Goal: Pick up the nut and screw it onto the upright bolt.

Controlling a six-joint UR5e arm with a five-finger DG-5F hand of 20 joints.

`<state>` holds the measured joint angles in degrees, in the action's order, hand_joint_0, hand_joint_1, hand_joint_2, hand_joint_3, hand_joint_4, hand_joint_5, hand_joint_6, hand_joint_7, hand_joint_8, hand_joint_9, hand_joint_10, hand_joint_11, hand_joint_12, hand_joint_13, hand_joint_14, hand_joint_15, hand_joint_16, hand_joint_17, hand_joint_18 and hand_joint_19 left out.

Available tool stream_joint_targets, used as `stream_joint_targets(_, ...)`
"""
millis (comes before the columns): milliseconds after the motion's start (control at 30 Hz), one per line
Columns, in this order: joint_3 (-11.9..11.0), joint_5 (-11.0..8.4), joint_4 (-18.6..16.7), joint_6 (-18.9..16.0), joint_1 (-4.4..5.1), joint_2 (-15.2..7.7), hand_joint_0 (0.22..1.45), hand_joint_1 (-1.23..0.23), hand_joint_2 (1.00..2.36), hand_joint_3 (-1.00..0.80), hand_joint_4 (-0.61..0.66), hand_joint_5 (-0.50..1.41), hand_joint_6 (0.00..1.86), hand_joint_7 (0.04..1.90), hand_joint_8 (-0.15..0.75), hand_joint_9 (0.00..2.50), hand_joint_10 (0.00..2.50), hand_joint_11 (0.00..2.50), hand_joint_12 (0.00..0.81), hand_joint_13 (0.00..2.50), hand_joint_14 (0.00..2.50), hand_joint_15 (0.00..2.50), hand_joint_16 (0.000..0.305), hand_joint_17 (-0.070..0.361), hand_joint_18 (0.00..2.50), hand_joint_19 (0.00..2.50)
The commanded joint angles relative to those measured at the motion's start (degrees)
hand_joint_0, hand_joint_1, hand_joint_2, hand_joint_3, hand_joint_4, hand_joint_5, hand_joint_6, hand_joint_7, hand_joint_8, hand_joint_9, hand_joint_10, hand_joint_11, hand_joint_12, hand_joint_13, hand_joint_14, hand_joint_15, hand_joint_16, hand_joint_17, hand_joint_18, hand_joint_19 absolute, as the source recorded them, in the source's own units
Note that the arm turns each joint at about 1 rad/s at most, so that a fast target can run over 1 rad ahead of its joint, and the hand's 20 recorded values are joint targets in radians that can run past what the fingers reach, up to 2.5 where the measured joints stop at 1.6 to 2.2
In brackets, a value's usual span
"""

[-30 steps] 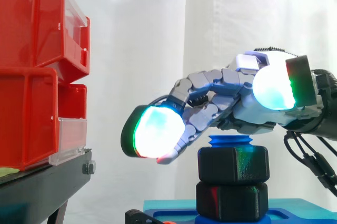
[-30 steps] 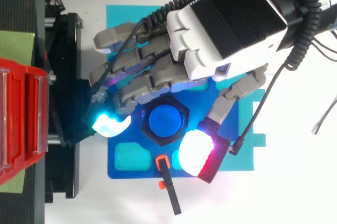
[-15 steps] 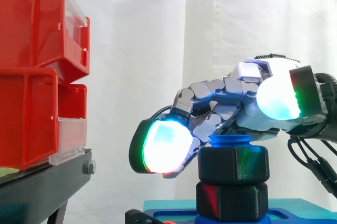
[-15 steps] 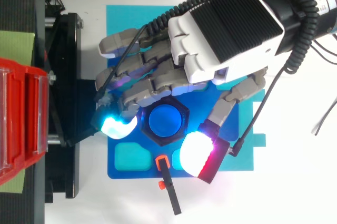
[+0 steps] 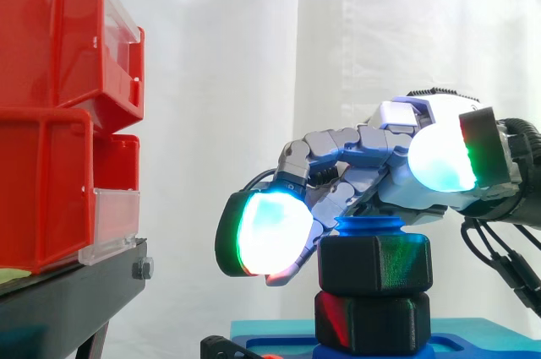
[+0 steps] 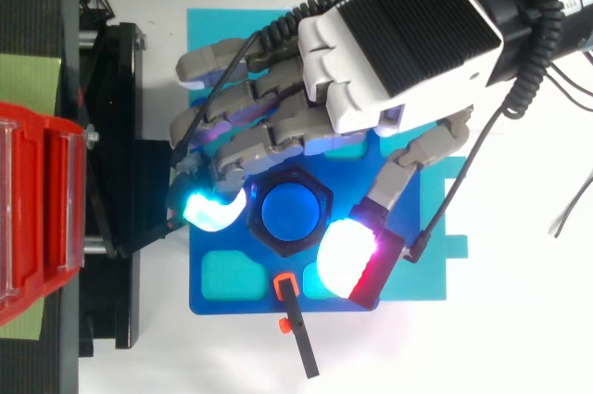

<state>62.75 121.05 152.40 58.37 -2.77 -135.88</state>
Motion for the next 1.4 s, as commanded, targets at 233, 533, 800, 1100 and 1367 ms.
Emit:
stream_joint_targets(233,0.00,0.15,0.00,0.96,-0.92,0.00,0.50,-0.28,1.00,-0.50,0.16,-0.04,0.50,1.32,0.235,0.69,0.00,0.00,0.227,0.47,0.00,0.00,0.020,0.045,0.09,0.00)
stream_joint_targets(533,0.00,0.33,0.26,1.04,-1.36,0.00,0.51,-0.31,1.00,-0.50,0.15,0.00,0.50,1.39,0.235,0.79,0.00,0.00,0.207,0.54,0.00,0.00,0.017,0.038,0.17,0.00)
stream_joint_targets(800,0.00,0.33,0.17,1.13,-1.71,0.00,0.52,-0.32,1.00,-0.50,0.10,0.04,0.50,1.45,0.233,0.95,0.00,0.00,0.190,0.64,0.00,0.00,0.014,0.030,0.28,0.00)
stream_joint_targets(1100,0.00,1.03,0.09,1.48,-2.59,0.00,0.53,-0.33,1.00,-0.50,0.06,0.06,0.53,1.37,0.211,1.14,0.00,0.00,0.162,0.72,0.00,0.00,0.011,0.024,0.37,0.00)
stream_joint_targets(1367,0.00,1.12,0.00,1.48,-2.77,0.00,0.53,-0.33,1.00,-0.50,0.05,0.06,0.52,1.39,0.178,1.22,0.00,0.00,0.139,0.77,0.00,0.00,0.008,0.018,0.45,0.00)
